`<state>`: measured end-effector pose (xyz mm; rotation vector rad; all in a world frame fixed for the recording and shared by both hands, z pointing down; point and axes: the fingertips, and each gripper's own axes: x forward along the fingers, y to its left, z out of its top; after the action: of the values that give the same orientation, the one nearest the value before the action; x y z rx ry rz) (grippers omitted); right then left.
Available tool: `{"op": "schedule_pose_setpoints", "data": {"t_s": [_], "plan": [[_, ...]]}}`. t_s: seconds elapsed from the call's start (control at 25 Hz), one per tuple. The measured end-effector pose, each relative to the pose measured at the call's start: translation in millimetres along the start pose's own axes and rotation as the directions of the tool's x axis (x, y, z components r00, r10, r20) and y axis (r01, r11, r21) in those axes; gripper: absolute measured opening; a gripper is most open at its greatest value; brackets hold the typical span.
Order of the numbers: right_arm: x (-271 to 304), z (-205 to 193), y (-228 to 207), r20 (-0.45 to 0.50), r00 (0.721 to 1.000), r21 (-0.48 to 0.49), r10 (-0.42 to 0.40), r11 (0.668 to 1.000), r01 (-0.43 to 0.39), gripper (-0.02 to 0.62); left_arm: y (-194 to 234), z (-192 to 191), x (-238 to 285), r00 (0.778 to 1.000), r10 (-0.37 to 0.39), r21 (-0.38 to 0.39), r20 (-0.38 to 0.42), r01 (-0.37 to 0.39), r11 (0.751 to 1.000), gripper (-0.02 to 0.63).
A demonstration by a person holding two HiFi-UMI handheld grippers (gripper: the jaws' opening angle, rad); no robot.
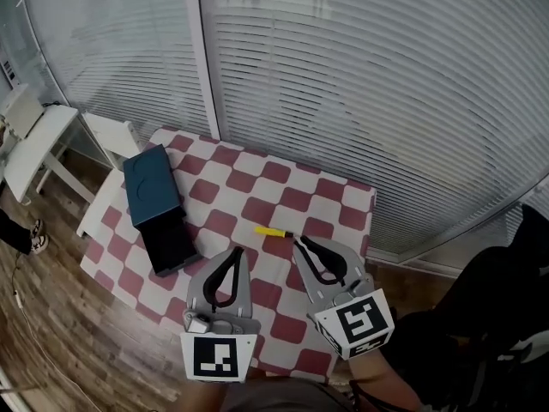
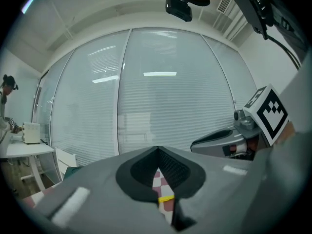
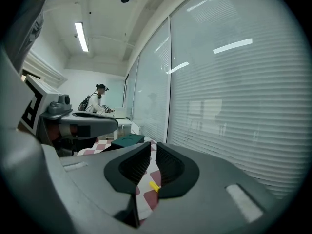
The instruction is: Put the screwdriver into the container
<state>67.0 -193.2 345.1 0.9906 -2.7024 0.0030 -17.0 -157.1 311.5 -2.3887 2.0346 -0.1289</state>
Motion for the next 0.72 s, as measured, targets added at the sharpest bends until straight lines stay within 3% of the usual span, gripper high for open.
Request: {"op": "schedule_pose_setpoints", "data": {"t_s": [0.52, 0.72], "plan": [[82, -87, -18, -0.166, 0.98, 0.011, 0.11, 0.994, -0.11, 0.124, 29, -78, 69, 0.983, -0.049, -0.048, -0.175, 0.041, 0.998, 0.0], [105, -132, -21, -0.279, 0.951, -0.019, 0.136, 0.989, -0.147, 0.149, 36, -112, 88, 0.969, -0.062, -0.098, -0.237, 0.04, 0.994, 0.0]]}}
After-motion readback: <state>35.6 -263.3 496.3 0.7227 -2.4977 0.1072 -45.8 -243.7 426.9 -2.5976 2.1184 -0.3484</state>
